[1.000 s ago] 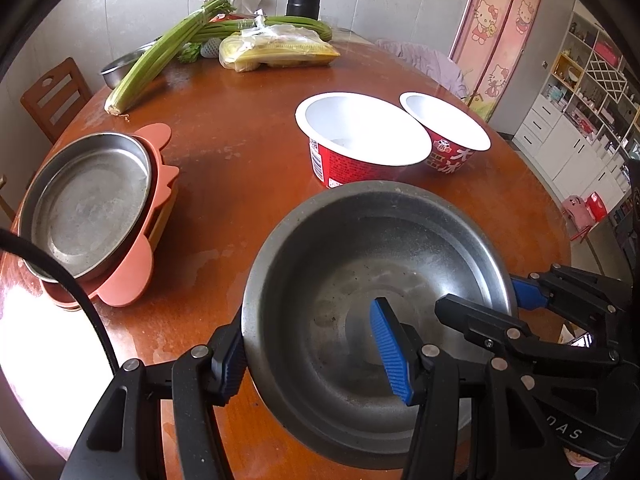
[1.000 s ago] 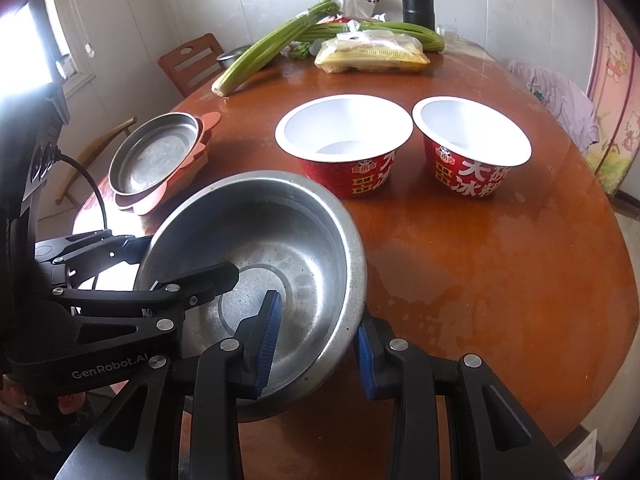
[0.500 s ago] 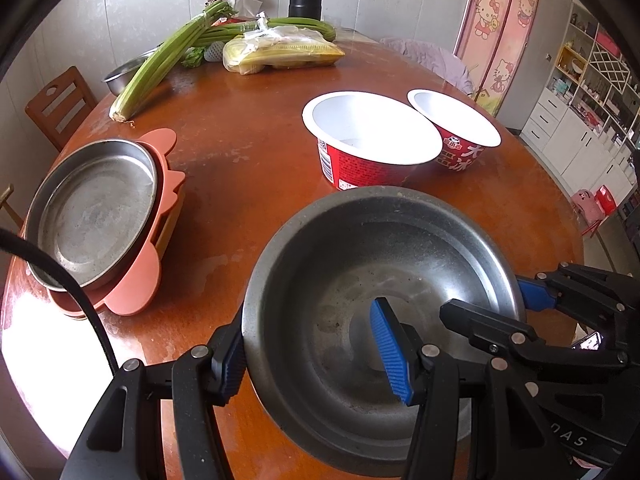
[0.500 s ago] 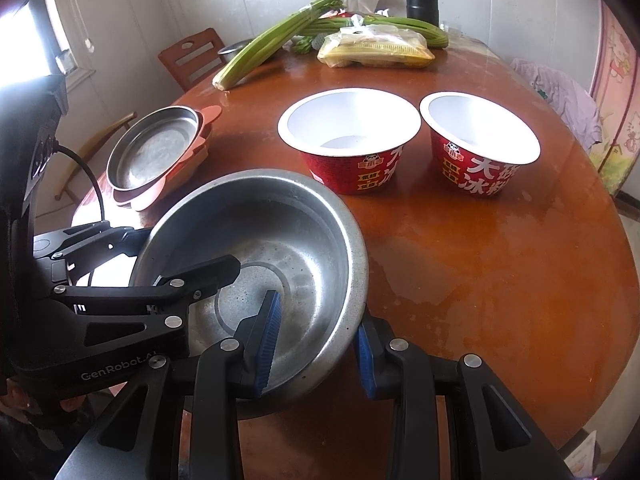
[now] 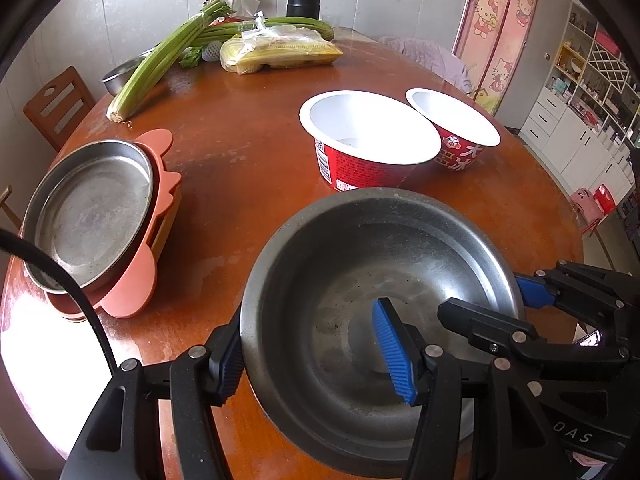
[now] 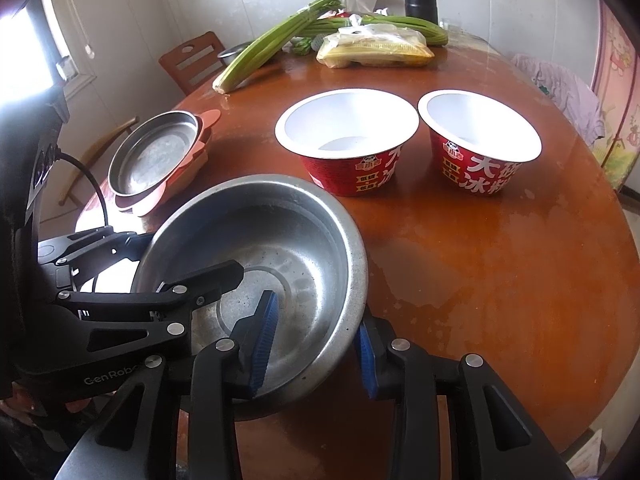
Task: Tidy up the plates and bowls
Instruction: 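Lift the deep steel bowl with the left gripper and carry it, then lower the steel bowl onto the table and open the left gripper, then move the left gripper to the red-printed white bowl rim and grasp it, then lift the white bowl with the left gripper toward the steel bowl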
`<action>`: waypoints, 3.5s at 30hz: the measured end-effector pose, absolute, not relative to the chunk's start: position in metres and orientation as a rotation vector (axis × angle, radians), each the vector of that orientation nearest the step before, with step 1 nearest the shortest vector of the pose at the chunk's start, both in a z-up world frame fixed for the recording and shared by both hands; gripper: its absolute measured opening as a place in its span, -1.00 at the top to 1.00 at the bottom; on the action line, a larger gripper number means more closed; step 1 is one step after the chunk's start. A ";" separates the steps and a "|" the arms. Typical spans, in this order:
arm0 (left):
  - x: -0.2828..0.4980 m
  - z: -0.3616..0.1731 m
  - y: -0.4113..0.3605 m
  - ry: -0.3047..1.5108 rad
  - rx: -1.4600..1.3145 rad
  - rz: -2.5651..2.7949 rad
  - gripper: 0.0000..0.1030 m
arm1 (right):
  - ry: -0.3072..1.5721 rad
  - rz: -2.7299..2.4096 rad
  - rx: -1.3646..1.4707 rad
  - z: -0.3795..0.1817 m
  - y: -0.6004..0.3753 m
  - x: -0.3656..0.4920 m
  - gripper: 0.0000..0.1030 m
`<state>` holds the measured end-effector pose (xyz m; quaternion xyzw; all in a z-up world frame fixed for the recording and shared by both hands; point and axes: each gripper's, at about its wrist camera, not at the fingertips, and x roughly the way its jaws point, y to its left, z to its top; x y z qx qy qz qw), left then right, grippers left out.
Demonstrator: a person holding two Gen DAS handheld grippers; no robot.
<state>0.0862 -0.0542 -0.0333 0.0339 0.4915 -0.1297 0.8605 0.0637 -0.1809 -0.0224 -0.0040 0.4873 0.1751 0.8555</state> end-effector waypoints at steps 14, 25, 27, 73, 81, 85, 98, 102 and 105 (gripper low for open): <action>0.078 -0.018 -0.052 0.973 0.077 -0.267 -0.18 | 0.969 0.332 0.060 -0.010 -0.198 0.064 0.25; 0.076 -0.003 -0.046 0.922 0.079 -0.241 -0.22 | 0.924 0.310 0.099 0.001 -0.209 0.065 0.23; 0.077 -0.002 -0.045 0.916 0.077 -0.239 -0.22 | 0.917 0.308 0.105 0.003 -0.210 0.066 0.23; 0.212 0.001 -0.067 1.003 0.101 -0.310 -0.23 | 0.969 0.276 0.215 -0.005 -0.212 0.160 -0.15; 0.222 -0.011 -0.073 1.023 0.125 -0.285 -0.23 | 0.977 0.264 0.195 -0.012 -0.210 0.167 -0.13; 0.226 -0.017 -0.074 1.037 0.120 -0.281 -0.23 | 0.973 0.270 0.183 -0.014 -0.209 0.168 -0.08; 0.232 -0.034 -0.076 1.100 0.083 -0.330 0.30 | 0.973 0.295 0.163 -0.018 -0.202 0.175 0.12; 0.231 -0.035 -0.076 1.101 0.074 -0.345 0.37 | 0.965 0.305 0.151 -0.017 -0.199 0.174 0.20; 0.230 -0.034 -0.076 1.099 0.073 -0.345 0.40 | 0.964 0.307 0.151 -0.017 -0.198 0.174 0.20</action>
